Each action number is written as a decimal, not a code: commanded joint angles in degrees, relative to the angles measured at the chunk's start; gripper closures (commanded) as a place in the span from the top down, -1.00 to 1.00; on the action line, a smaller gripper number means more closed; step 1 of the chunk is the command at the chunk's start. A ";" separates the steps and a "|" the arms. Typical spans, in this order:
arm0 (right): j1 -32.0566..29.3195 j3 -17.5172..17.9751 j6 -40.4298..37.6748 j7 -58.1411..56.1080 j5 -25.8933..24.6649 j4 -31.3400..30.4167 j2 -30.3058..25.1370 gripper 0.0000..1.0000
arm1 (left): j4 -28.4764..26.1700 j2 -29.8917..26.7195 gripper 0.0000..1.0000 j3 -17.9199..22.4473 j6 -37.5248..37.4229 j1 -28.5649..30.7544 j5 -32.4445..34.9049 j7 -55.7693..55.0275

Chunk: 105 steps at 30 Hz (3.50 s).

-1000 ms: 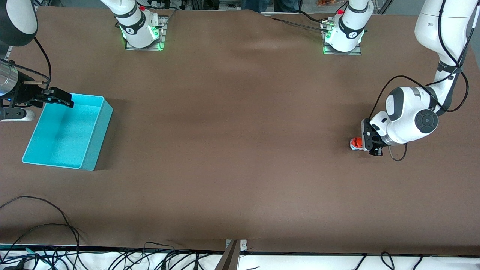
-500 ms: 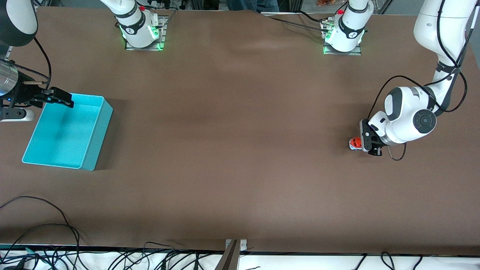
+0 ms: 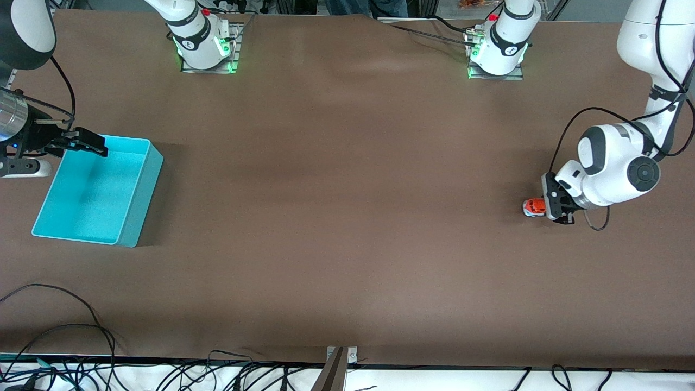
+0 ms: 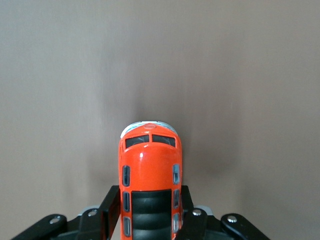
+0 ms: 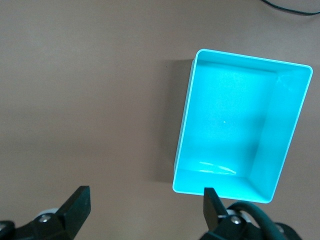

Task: Wind up bus and store in blue box

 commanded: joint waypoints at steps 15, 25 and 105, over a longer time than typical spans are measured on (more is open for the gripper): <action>-0.31 0.25 -1.09 -0.62 -1.00 1.56 0.57 1.00 | 2.35 7.52 -0.12 -0.04 1.62 9.36 1.27 12.76; -0.31 0.25 -1.09 -0.62 -1.00 1.56 0.57 1.00 | 3.58 8.14 -0.12 -0.04 1.62 12.34 1.27 17.15; -0.40 0.25 -1.09 -0.62 -1.00 1.56 0.66 1.00 | 22.57 2.08 1.00 -1.10 -24.84 11.65 1.09 10.31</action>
